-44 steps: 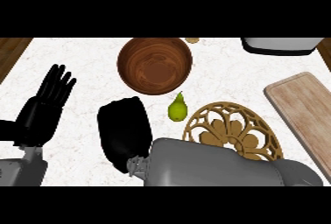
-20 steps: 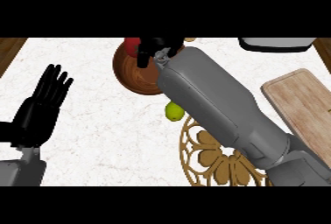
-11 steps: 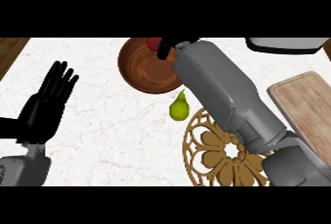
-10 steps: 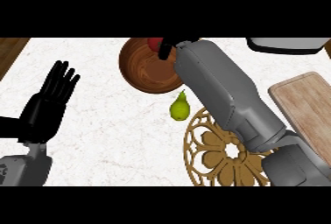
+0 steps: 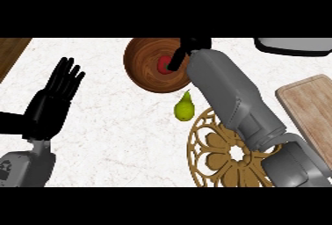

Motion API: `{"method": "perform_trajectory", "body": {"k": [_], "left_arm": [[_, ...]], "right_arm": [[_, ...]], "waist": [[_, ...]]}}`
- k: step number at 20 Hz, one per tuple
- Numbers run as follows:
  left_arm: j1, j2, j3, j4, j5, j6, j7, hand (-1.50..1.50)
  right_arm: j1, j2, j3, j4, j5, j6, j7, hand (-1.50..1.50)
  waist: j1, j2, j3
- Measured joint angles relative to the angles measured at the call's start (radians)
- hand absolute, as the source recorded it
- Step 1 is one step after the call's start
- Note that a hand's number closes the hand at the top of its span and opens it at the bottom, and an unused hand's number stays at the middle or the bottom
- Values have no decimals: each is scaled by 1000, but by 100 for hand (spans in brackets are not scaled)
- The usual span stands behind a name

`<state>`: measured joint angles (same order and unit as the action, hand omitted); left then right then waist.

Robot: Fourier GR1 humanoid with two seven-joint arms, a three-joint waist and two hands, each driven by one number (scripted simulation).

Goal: Pick the tomato from the placemat and place it in the bowl

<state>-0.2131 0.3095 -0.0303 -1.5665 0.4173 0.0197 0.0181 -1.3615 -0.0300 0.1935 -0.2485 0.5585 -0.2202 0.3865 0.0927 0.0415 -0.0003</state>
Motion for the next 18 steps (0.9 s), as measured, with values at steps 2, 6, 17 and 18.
{"method": "perform_trajectory", "body": {"k": [2,6,17,18], "left_arm": [[-4,2,4,9,-4,-5,-9,0],[4,-6,0,5,-7,-8,-18,0],[28,9,35,15,2,-17,-17,0],[45,8,34,3,0,-19,-20,0]], "right_arm": [[4,-2,-30,2,-25,-10,-59,-150],[26,-21,-112,-19,-94,-71,-187,-150],[62,-97,-374,-68,-311,-208,-413,-150],[71,-108,-387,-62,-319,-209,-427,-150]], "waist": [[0,1,0],[2,1,1],[-28,-15,1],[-30,-18,1]]}}
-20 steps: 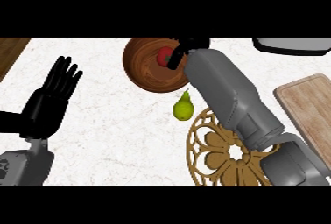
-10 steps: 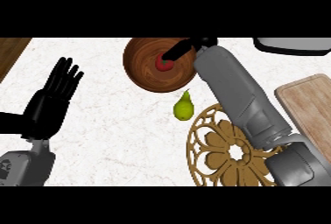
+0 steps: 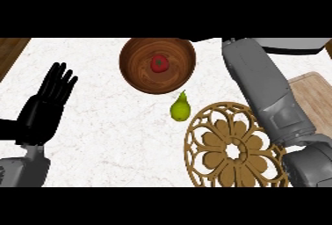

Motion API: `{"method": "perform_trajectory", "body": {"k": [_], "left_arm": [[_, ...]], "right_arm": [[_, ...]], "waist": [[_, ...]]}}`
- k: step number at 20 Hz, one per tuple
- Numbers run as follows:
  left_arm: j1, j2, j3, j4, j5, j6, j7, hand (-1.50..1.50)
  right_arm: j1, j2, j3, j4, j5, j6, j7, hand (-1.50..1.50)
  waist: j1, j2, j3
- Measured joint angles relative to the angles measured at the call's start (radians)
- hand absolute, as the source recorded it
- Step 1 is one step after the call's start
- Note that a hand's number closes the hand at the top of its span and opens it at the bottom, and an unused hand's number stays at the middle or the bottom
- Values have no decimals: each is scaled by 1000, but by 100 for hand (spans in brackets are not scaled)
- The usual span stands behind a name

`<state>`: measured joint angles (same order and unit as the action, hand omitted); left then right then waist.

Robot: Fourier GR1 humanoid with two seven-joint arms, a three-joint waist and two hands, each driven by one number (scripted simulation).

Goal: Pick the tomato from the placemat and place it in the bowl

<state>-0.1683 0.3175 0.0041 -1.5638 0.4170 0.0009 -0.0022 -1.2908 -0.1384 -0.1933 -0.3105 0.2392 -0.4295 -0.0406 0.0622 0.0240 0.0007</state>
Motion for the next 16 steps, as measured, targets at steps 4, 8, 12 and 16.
{"method": "perform_trajectory", "body": {"k": [4,8,12,16], "left_arm": [[5,-11,0,-10,-15,19,8,0],[22,-8,21,-1,-10,2,1,0],[28,-5,34,-17,-8,2,22,0],[34,-13,42,-24,-15,4,28,0]], "right_arm": [[44,-66,-44,3,-37,43,-51,-150],[91,-128,-66,-5,-61,119,-75,-150],[164,-194,-74,-30,-80,222,-113,-150],[241,-249,-80,-58,-100,324,-145,-150]], "waist": [[-21,-8,0],[-37,-14,0],[-48,-19,0],[-54,-22,0]]}}
